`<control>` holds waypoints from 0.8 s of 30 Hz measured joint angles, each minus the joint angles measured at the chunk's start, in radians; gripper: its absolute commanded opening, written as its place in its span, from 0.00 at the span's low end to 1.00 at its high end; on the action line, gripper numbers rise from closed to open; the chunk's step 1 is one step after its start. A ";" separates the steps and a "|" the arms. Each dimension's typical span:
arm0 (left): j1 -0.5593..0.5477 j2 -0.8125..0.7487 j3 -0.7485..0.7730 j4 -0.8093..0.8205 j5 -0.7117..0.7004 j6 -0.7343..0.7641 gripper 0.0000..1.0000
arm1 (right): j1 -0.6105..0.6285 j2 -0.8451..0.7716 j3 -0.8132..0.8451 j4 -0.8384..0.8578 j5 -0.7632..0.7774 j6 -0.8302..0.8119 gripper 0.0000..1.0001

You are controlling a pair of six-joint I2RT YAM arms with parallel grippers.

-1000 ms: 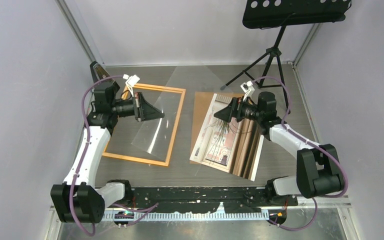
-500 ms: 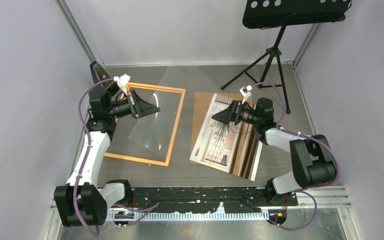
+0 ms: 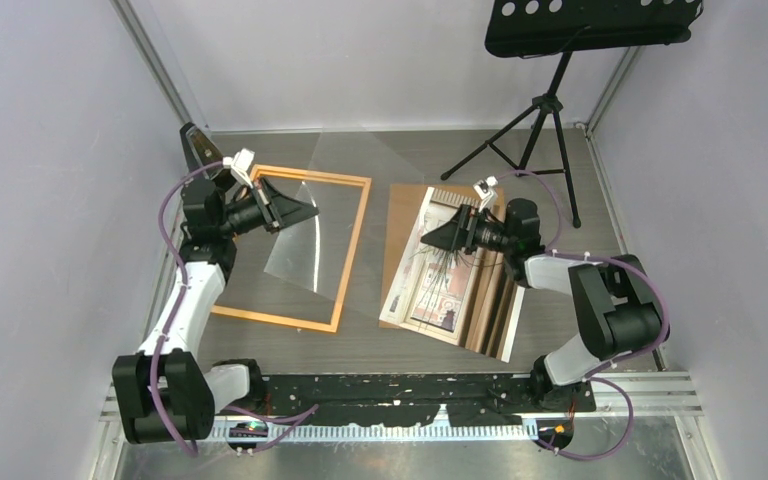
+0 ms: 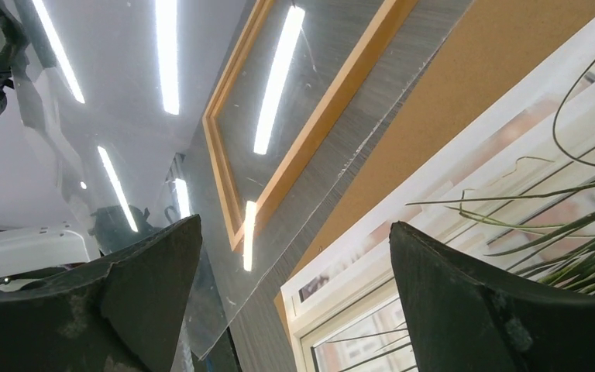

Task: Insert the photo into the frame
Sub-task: Pick up the photo frame item at the center of the board, then move the photo frame to the center of the board.

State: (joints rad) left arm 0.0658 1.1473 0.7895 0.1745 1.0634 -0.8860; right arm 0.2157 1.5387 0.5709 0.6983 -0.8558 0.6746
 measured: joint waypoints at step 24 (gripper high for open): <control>0.000 -0.046 -0.102 0.252 -0.002 -0.180 0.00 | 0.113 0.254 0.047 0.467 -0.051 0.337 0.89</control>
State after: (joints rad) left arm 0.0658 1.1011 0.6872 0.4263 1.0615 -1.0657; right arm 0.3286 1.7927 0.6182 1.1652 -0.9070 1.0115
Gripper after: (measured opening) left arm 0.002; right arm 0.903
